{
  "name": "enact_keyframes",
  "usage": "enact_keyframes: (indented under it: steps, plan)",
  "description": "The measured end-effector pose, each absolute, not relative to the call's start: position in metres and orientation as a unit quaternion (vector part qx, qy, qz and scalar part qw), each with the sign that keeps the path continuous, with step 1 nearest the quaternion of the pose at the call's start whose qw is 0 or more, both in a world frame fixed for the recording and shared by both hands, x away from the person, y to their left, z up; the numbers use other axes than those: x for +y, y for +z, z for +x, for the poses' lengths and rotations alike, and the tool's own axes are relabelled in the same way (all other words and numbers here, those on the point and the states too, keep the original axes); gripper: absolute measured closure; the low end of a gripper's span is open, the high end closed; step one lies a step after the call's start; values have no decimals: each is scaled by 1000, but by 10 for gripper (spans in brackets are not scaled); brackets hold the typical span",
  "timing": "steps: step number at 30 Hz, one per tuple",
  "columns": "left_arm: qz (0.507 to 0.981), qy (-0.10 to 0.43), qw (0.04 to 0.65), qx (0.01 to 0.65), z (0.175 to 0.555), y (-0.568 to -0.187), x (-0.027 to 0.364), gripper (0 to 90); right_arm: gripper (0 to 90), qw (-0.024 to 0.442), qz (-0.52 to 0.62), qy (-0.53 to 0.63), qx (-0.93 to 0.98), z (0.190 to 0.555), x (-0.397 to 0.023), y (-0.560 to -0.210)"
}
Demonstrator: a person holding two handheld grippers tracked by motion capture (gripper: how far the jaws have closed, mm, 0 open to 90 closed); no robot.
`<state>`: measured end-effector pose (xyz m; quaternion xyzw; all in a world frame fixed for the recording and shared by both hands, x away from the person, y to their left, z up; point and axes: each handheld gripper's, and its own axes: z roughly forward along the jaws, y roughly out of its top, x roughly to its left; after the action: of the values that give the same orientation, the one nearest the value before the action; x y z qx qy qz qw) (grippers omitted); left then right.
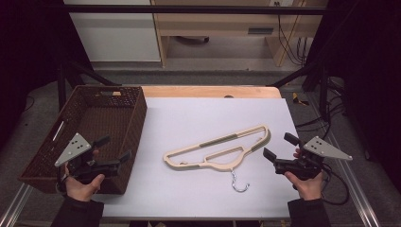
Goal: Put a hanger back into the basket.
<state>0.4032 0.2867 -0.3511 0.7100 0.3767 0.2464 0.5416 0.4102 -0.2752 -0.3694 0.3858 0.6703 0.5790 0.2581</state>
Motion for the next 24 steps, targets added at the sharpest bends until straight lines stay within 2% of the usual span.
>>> enact_keyframes:
  steps: [7, 14, 24]
  plan:
    - [715, 245, 535, 377, 404, -353, 288, 68, 53, 260, 388, 574, 672, 407, -270, -365]
    - [715, 246, 533, 380, 405, -354, 289, 71, 83, 257, 386, 547, 697, 405, -248, -363]
    - [717, 246, 529, 381, 408, -357, 289, 71, 106, 236, 393, 502, 733, 412, -213, -379]
